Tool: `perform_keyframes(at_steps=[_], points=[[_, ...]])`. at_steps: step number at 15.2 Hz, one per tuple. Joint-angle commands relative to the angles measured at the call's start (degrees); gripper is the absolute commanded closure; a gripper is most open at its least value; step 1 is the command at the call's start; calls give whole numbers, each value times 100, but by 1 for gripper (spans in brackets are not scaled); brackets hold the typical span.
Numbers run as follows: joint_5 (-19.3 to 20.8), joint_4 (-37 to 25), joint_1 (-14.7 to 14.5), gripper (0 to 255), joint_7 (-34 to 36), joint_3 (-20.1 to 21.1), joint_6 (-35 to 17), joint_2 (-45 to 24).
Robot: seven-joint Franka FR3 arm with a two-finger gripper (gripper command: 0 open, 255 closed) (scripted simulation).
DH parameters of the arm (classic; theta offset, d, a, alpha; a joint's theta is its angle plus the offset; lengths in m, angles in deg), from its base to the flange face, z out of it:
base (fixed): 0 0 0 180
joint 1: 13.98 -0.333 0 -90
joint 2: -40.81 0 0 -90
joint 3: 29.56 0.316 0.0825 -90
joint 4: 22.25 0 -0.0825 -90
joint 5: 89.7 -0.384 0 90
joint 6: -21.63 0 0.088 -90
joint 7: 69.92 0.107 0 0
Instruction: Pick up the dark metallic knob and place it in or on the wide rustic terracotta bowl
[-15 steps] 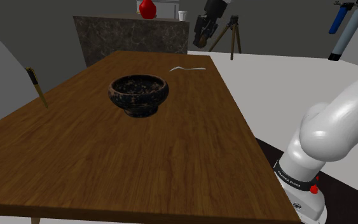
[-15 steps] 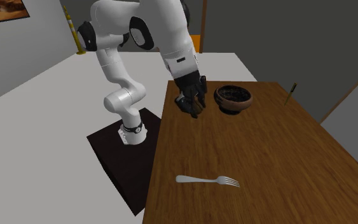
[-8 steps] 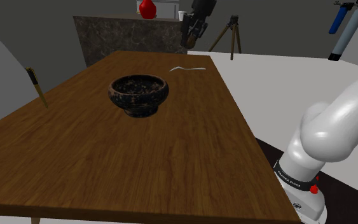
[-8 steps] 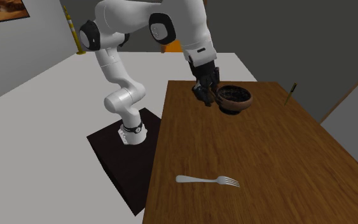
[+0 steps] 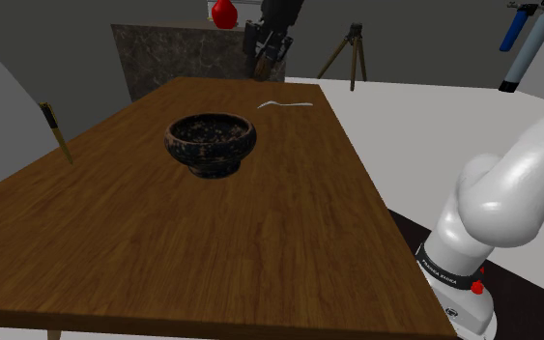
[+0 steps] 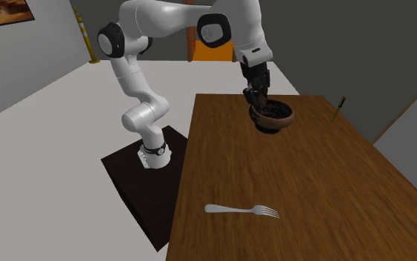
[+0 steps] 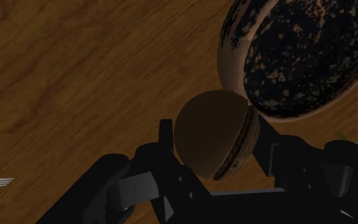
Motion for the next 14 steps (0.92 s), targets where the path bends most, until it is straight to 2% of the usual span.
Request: perform_keyframes(at_steps=[1,10,14], points=[[36,-100,-76,255,290,206,-70,-117],[447,-912,-420,255,1656,1134,-249,-942],[416,-545,-431,255,1621,1134,-561,-887]])
